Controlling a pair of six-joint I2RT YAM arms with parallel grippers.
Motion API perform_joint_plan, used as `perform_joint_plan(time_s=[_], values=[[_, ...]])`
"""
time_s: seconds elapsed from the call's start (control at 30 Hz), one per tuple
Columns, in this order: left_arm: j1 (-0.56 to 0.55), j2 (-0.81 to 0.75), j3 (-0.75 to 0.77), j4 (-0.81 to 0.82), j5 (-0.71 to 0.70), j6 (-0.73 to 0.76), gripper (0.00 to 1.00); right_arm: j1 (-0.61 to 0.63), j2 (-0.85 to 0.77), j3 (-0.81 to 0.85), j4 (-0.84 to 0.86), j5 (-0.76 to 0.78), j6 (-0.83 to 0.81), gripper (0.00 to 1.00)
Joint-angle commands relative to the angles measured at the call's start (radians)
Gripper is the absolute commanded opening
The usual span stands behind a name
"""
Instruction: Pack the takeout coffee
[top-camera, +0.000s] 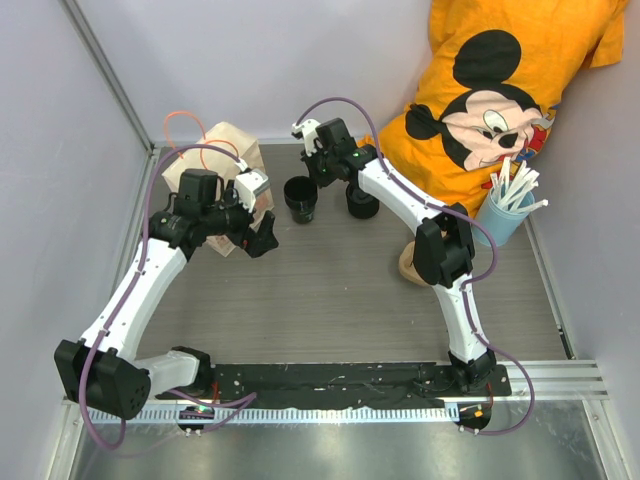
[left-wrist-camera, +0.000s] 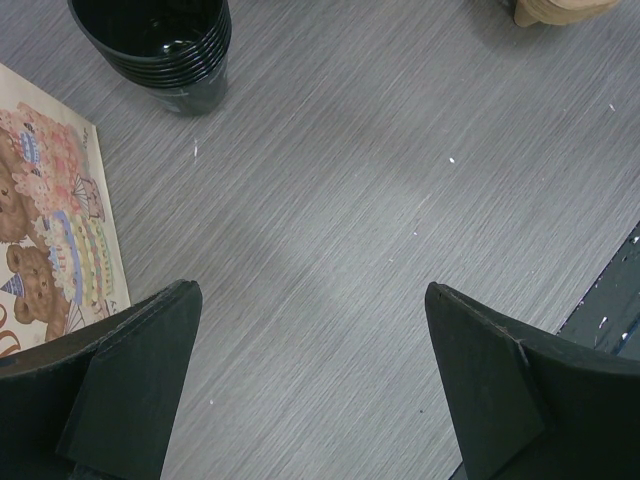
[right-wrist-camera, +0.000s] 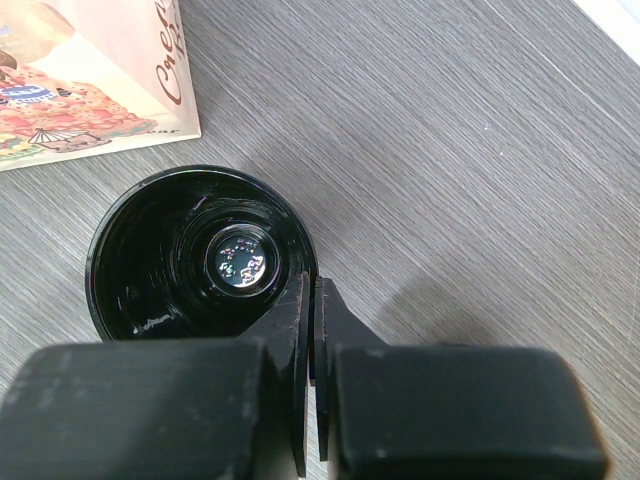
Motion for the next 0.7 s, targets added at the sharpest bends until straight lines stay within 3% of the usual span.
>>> perform_joint_plan(time_s=[0.0,0.67], values=[[0.003,-0.008,-0.001,0.037,0.017,-0.010,1.00,0.006,-0.046,0.012,0.029,-0.021,0.010,0.01],[0.005,-0.008,-0.005,0.040,0.019,-0.010,1.00,0.014,-0.106,0.080,-0.002,-0.044,0.035,0.01]])
